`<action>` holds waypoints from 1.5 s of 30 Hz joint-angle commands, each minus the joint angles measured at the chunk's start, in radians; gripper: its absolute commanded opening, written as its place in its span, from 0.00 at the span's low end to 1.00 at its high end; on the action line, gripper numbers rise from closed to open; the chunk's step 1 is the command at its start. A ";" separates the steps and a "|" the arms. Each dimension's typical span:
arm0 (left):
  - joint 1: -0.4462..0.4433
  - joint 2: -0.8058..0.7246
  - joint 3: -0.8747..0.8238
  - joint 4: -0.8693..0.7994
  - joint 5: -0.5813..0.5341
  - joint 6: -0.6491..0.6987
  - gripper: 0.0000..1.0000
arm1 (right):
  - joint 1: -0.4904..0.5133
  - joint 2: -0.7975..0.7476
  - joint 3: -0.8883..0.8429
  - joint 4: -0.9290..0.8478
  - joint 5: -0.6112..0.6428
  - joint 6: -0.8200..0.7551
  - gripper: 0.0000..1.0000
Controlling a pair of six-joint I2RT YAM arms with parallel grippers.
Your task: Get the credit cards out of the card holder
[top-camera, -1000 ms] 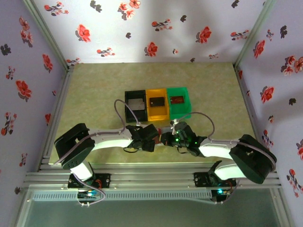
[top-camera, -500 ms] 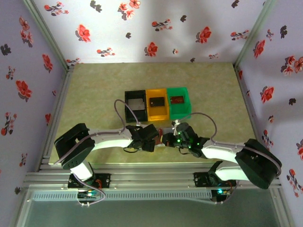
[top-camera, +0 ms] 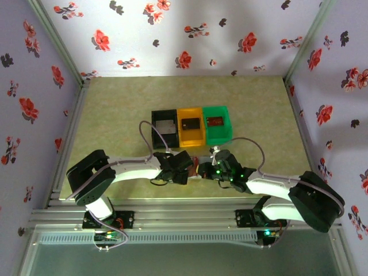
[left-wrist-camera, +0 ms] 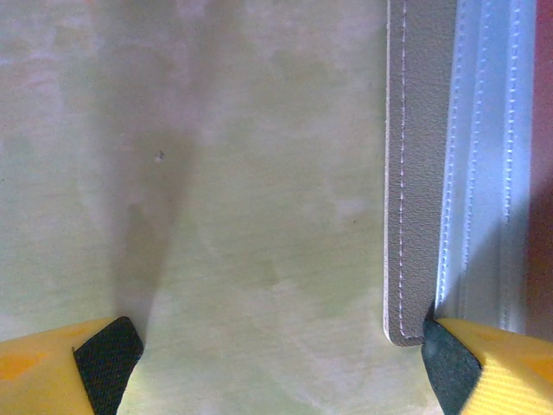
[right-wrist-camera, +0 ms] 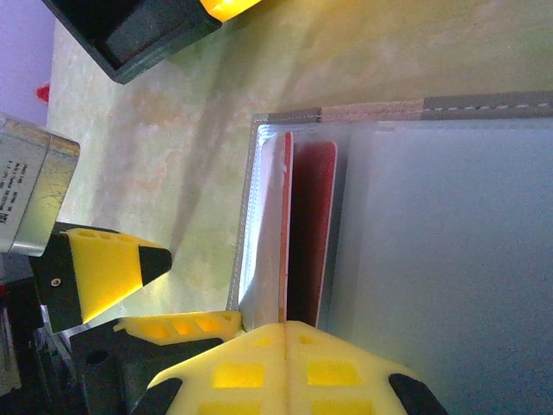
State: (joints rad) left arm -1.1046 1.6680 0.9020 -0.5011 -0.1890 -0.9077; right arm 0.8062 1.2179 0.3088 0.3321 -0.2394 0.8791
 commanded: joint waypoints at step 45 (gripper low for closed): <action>-0.024 0.088 -0.021 0.104 0.157 -0.018 0.90 | -0.040 -0.147 -0.025 -0.143 0.045 -0.068 0.00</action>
State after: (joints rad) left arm -1.1046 1.6699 0.9100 -0.5087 -0.1883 -0.9077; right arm 0.7731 1.0859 0.2970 0.2035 -0.2024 0.8375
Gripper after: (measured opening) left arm 0.902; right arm 0.063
